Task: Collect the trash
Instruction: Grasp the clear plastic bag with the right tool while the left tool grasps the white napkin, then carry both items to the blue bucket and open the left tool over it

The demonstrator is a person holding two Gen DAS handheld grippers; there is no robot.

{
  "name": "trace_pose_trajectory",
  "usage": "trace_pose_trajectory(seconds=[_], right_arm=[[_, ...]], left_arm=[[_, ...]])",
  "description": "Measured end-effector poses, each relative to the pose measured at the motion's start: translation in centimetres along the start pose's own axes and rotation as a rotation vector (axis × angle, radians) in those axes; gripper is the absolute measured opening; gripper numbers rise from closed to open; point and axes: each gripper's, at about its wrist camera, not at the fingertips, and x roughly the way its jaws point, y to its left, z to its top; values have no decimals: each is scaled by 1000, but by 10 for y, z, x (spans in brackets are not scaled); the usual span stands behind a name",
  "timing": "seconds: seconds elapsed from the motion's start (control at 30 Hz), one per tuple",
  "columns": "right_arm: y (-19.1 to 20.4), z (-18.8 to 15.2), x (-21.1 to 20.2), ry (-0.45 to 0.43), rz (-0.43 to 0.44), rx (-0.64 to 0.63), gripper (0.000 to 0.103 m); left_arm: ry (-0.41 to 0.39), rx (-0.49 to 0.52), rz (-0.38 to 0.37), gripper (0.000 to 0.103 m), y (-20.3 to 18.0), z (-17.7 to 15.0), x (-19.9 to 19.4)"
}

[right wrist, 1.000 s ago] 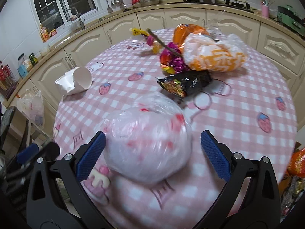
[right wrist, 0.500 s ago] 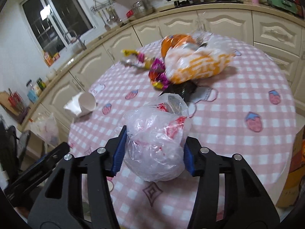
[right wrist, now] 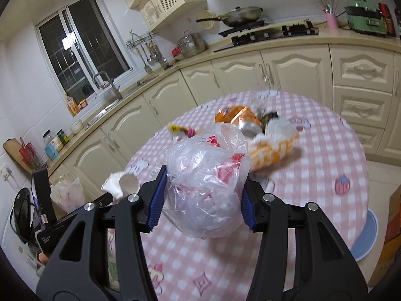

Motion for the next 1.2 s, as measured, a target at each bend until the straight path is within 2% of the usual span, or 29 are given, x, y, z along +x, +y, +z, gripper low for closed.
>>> trace_pose_trajectory(seconds=[0.2,0.3,0.33,0.37,0.47,0.6,0.7,0.97,1.2], right_arm=[[-6,20,11,-35,-25,19,51],[-10,18,18,-16,-10,24,51],[-11,17,20,-12,-11,23,51],[-13,17,22,-9,-17,21,51],[-22,16,22,-11,-38,45,51],[-35,17,12,-37,-56,69,51],[-43,14,1,-51,-64,86,51],[-75,6,-36,-101,-126,138,51],[-113,-3,-80,-167,-234,197,52]], left_arm=[[46,8,38,99,3,27,48],[65,-48,1,98,13,31,69],[74,-60,-15,78,14,31,73],[91,-67,-30,73,15,30,76],[87,-54,4,66,12,30,74],[97,-44,-12,66,5,29,68],[71,-33,-7,66,-2,28,56],[36,2,-76,66,-35,24,28],[27,103,-186,66,-100,16,2]])
